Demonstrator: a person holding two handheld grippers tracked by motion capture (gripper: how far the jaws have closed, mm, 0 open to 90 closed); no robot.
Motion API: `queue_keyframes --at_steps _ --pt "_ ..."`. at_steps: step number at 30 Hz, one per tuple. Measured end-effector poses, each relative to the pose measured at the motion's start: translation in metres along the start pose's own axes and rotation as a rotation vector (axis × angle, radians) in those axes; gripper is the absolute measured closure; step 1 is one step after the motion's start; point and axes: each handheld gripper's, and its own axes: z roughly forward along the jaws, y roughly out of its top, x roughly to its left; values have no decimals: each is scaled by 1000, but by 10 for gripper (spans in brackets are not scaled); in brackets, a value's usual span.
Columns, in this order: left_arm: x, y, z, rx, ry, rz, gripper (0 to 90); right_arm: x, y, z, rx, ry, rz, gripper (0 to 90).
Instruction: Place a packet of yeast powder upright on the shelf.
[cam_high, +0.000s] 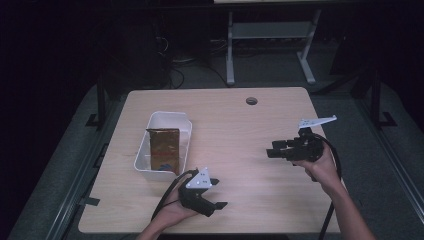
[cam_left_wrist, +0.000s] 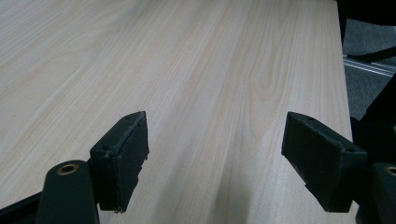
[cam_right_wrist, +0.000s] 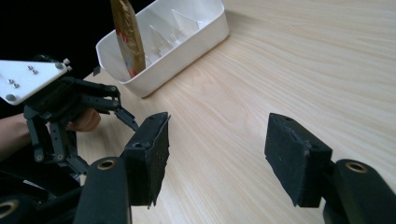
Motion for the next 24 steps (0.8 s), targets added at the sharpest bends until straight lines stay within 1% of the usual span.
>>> queue_keyframes --at_steps 2,5,13,17,18,24 --pt "0 0 0 -2 -2 1 223 0 -3 -1 3 -12 0 393" --pt "1 0 -1 -7 -2 0 222 -1 -9 -4 0 -9 8 391" --pt "1 -1 -1 -6 1 0 221 -7 -29 -9 -3 -22 45 389" --pt "1 -1 -1 7 8 5 219 -8 -41 -12 -5 -29 56 395" --pt "1 -1 -1 5 8 6 219 -8 -41 -12 -5 -29 56 395" --pt "1 0 -2 5 8 5 219 -9 -56 -15 4 -35 71 395"
